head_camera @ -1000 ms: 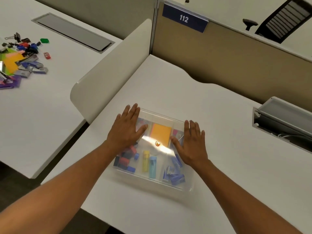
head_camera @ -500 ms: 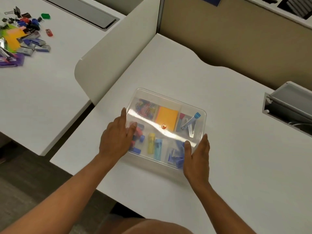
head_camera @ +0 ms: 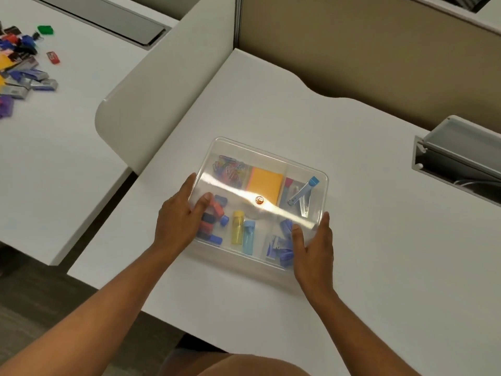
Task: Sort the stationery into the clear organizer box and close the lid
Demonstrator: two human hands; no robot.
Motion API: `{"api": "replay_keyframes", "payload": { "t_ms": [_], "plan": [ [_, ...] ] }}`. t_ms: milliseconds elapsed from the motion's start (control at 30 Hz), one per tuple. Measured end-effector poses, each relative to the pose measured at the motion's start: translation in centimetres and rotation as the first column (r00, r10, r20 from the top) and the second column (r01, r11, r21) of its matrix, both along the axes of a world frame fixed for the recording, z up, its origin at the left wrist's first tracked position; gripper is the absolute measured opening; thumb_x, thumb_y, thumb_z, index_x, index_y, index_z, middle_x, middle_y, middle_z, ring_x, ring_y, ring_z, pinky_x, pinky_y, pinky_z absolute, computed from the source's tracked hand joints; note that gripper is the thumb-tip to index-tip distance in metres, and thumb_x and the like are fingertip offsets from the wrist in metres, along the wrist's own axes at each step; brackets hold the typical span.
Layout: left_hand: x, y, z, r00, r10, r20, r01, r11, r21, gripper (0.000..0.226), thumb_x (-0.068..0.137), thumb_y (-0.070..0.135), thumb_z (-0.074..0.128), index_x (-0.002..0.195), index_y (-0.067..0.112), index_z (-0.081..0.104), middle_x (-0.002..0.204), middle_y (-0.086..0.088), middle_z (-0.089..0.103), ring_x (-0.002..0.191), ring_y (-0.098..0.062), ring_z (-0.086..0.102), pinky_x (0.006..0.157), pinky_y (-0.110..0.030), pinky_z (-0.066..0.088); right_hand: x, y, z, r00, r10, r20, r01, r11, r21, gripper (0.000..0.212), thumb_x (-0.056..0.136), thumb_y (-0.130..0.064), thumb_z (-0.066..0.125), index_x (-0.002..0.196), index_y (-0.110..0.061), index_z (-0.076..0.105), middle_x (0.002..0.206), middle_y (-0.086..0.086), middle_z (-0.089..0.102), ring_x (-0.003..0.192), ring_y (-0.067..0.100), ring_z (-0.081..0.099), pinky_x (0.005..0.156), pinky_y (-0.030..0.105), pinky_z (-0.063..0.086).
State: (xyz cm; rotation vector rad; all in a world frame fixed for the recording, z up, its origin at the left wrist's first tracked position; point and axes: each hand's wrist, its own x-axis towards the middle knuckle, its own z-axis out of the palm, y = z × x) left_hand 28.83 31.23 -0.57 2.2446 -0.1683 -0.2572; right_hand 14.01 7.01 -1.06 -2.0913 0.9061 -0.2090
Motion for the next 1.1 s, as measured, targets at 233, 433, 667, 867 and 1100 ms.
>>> {"api": "replay_keyframes", "payload": {
  "t_ms": [233, 433, 667, 867, 1100],
  "plan": [
    [3.4, -6.4, -0.1, 0.988, -0.14, 0.067, 0.135, 0.989, 0.064, 0.069, 0.102, 0.053, 0.051, 0.16, 0.021, 0.034, 0.134, -0.012, 0.068, 0.116, -0.033, 0.068, 0.099, -0.044, 0.053, 0.7, -4.6, 0.7, 0.992, -0.124, -0.032, 0.122, 0.991, -0.056, 0.078, 0.102, -0.044, 0.055, 0.162, -0.014, 0.016, 0.153, 0.011, 0.043, 0.142, 0.031, 0.04, 0.117, 0.048, 0.039],
    [4.9, -9.7, 0.0, 0.977, -0.187, 0.104, 0.183, 0.982, 0.049, 0.064, 0.103, 0.052, 0.051, 0.158, 0.021, 0.036, 0.139, -0.009, 0.065, 0.12, -0.034, 0.066, 0.101, -0.046, 0.052, 2.1, -7.3, 1.3, 0.987, -0.151, -0.051, 0.144, 0.982, -0.121, 0.079, 0.102, -0.042, 0.056, 0.162, -0.008, 0.016, 0.151, 0.017, 0.044, 0.139, 0.036, 0.043, 0.113, 0.05, 0.042],
    [5.1, -10.1, 0.0, 0.967, -0.236, 0.096, 0.231, 0.971, 0.058, 0.056, 0.104, 0.051, 0.048, 0.152, 0.024, 0.041, 0.134, -0.006, 0.067, 0.109, -0.031, 0.071, 0.095, -0.043, 0.058, 2.2, -7.6, 1.2, 0.987, -0.139, -0.083, 0.123, 0.977, -0.171, 0.081, 0.103, -0.047, 0.051, 0.162, -0.007, 0.013, 0.154, 0.018, 0.041, 0.139, 0.037, 0.043, 0.109, 0.049, 0.046],
    [4.8, -10.1, 0.1, 0.967, -0.233, 0.1, 0.226, 0.971, 0.072, 0.058, 0.103, 0.053, 0.046, 0.152, 0.022, 0.041, 0.132, -0.006, 0.067, 0.105, -0.031, 0.072, 0.091, -0.041, 0.06, 2.3, -8.0, 1.2, 0.987, -0.129, -0.093, 0.11, 0.976, -0.187, 0.081, 0.102, -0.048, 0.051, 0.161, -0.006, 0.014, 0.152, 0.019, 0.044, 0.135, 0.038, 0.047, 0.106, 0.047, 0.047],
    [4.3, -10.6, 1.5, 0.965, -0.194, 0.179, 0.149, 0.961, 0.235, 0.078, 0.099, 0.068, 0.035, 0.162, 0.027, 0.016, 0.161, -0.004, 0.042, 0.143, -0.032, 0.047, 0.11, -0.048, 0.045, 2.0, -8.5, 2.4, 0.985, -0.101, -0.14, 0.044, 0.93, -0.366, 0.089, 0.1, -0.056, 0.052, 0.162, -0.009, 0.009, 0.161, 0.016, 0.03, 0.141, 0.036, 0.039, 0.11, 0.05, 0.043]
  ]
}}
